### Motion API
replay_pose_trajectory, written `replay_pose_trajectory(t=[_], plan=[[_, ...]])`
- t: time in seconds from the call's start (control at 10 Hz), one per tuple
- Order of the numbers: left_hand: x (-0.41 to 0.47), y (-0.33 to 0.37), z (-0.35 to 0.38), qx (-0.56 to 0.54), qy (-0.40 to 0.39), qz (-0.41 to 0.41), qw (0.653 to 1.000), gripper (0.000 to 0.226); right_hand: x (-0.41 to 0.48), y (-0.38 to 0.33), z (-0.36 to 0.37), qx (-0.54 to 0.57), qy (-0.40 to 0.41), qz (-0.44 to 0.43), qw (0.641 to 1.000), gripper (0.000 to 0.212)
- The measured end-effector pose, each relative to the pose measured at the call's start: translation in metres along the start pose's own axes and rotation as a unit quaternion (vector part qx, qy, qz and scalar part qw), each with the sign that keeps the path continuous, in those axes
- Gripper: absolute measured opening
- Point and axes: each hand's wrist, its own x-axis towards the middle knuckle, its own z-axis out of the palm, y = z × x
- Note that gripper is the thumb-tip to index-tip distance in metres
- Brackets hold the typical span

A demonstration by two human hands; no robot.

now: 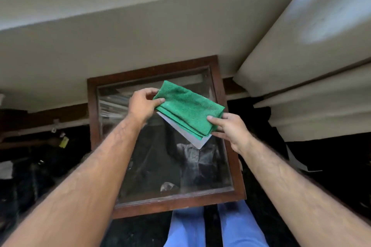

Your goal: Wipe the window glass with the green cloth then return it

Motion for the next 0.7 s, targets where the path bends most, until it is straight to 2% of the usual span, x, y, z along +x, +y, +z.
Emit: replay_pose_trajectory(t=[0.2,0.3,0.4,0.5,0.6,0.7], plan=[[0.039,-0.054,0.035,0.126,0.0,-0.014,0.992,0.036,0.045,0.068,0.01,-0.057,0.053,0.031,0.996,0.005],[0.05,-0.066,0.048,0.204,0.012,-0.004,0.979,0.038,0.063,0.085,0.012,-0.093,0.072,0.035,0.992,0.009],[0.054,-0.074,0.054,0.236,0.02,0.016,0.971,0.041,0.075,0.09,0.015,-0.111,0.085,0.041,0.989,0.014],[0.053,-0.074,0.056,0.281,0.022,0.041,0.959,0.044,0.075,0.083,0.019,-0.194,0.108,0.038,0.974,0.025],[0.043,-0.066,0.052,0.345,0.032,0.103,0.932,0.049,0.062,0.065,0.019,-0.426,0.161,-0.014,0.89,0.045],[0.028,-0.053,0.046,0.396,0.022,0.142,0.907,0.06,0.046,0.041,0.016,-0.547,0.2,-0.121,0.804,0.052]])
